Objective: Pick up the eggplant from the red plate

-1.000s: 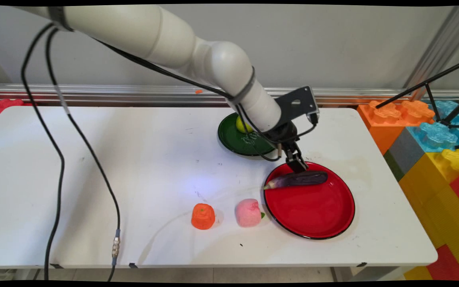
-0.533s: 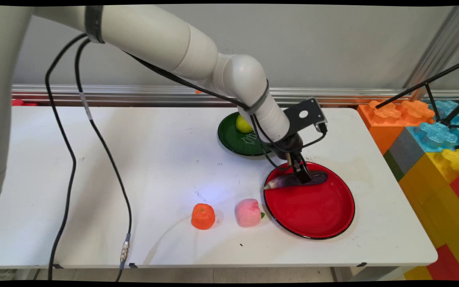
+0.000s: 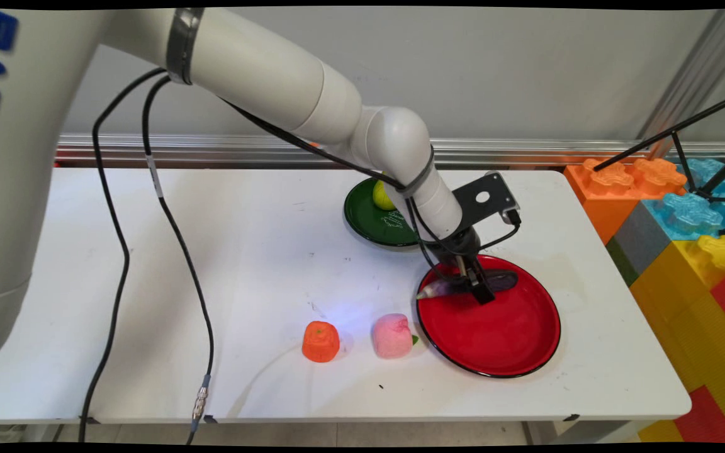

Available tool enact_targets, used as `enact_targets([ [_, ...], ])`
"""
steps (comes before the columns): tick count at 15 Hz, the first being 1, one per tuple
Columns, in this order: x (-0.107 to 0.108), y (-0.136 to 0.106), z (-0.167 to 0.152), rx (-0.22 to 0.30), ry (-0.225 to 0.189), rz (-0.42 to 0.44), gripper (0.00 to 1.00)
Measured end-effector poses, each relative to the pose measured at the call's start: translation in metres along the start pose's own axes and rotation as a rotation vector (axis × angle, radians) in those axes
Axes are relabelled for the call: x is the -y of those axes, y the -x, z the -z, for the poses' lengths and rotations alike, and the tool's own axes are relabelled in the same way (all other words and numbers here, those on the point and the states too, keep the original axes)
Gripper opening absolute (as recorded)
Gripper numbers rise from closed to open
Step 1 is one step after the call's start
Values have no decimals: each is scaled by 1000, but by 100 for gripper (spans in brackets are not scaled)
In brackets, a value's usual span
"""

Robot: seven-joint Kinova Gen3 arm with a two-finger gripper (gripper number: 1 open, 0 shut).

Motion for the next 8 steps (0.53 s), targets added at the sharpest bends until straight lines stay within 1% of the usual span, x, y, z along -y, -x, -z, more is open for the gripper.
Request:
enact_targets([
  [8, -4, 3, -11, 8, 2, 23, 100],
])
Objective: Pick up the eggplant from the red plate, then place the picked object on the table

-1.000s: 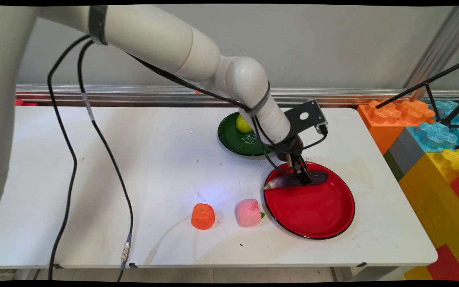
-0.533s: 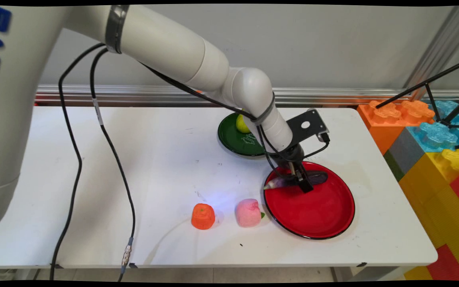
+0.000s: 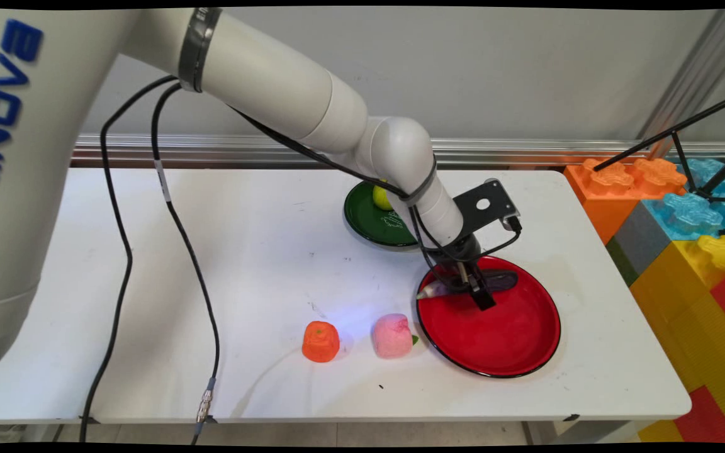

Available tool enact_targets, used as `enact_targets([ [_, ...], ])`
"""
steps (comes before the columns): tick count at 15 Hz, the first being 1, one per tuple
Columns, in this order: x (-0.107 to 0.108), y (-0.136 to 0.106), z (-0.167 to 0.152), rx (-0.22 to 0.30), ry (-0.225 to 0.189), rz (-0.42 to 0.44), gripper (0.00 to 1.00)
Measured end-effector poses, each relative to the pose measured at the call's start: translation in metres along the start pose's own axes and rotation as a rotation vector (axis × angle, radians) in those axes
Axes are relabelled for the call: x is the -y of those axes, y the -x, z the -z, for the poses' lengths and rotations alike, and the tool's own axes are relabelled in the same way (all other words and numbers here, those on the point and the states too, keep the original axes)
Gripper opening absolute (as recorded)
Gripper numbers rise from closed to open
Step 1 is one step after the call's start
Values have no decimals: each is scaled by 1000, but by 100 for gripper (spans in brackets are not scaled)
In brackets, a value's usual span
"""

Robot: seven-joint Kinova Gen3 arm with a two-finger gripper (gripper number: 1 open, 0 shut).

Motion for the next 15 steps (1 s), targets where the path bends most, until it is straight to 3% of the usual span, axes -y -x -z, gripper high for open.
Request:
enact_targets([
  [1, 0, 0, -1, 0, 0, 1, 100],
  [2, -1, 0, -1, -1, 0, 3, 0],
  [15, -6, -1, 10, -17, -18, 4, 0],
])
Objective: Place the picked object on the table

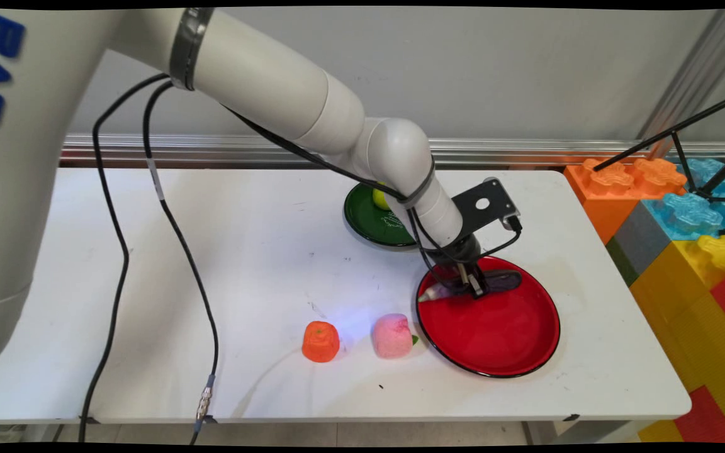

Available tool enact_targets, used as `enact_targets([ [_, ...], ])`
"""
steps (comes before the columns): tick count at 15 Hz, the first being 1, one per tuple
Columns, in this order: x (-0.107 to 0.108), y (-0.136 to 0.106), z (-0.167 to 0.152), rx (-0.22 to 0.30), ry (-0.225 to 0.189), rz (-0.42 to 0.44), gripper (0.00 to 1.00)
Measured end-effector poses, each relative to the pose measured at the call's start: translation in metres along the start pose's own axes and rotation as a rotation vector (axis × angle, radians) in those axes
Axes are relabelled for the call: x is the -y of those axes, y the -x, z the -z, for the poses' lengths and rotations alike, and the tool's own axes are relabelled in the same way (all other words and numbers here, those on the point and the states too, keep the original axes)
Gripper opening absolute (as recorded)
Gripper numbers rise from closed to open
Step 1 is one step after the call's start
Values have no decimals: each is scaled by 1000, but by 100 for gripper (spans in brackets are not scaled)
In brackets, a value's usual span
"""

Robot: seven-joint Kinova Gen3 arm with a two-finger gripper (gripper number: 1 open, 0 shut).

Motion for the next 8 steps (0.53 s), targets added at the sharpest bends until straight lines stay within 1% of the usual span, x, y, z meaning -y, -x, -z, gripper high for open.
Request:
enact_targets([
  [8, -3, -13, 37, -44, -21, -3, 0],
])
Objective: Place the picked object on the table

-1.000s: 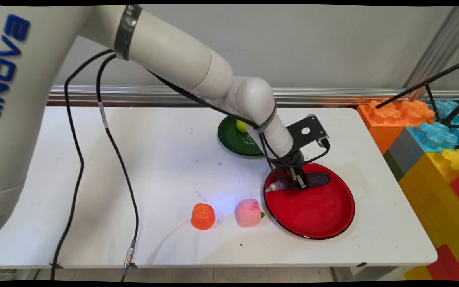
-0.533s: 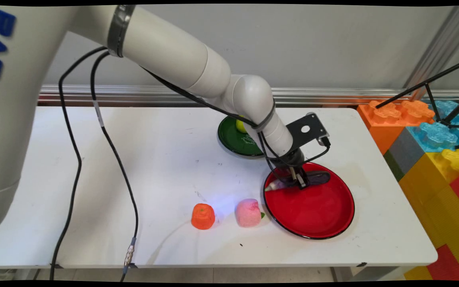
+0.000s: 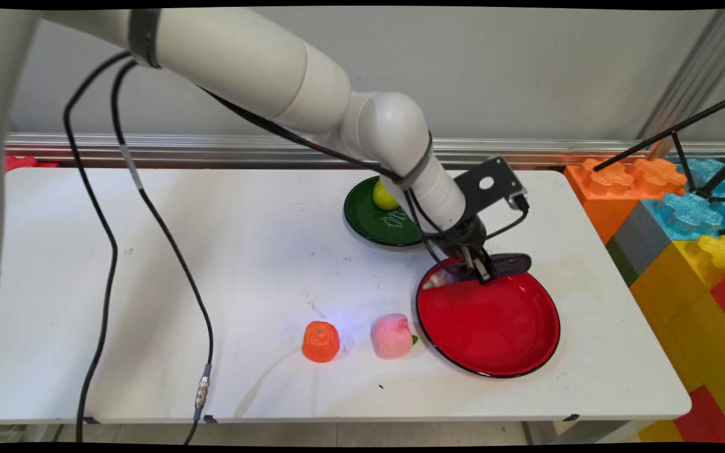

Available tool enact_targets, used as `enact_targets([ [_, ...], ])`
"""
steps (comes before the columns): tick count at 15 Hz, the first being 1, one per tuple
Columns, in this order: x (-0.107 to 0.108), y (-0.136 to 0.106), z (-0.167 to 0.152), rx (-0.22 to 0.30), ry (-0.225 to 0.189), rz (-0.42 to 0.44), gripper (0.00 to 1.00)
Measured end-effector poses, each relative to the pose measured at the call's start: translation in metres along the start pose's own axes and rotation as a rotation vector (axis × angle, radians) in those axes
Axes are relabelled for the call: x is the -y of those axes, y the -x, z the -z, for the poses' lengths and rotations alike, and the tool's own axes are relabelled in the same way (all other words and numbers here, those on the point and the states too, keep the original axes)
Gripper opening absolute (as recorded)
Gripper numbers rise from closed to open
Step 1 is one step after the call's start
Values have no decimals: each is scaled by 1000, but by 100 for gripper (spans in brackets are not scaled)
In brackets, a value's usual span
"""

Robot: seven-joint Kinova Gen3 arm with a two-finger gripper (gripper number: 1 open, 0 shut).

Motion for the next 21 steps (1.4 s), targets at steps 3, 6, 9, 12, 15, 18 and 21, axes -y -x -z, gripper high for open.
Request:
enact_targets([
  [3, 0, -4, 18, -15, -13, -4, 0],
  [6, 2, -4, 36, -26, -27, -8, 0],
  [9, 5, -2, 52, -33, -42, -11, 0],
  [12, 12, 4, 70, -33, -60, -18, 0],
  [15, 18, 16, 85, -24, -70, -27, 0],
  [18, 25, 34, 100, -4, -66, -33, 0],
  [21, 34, 55, 114, 26, -63, -25, 0],
])
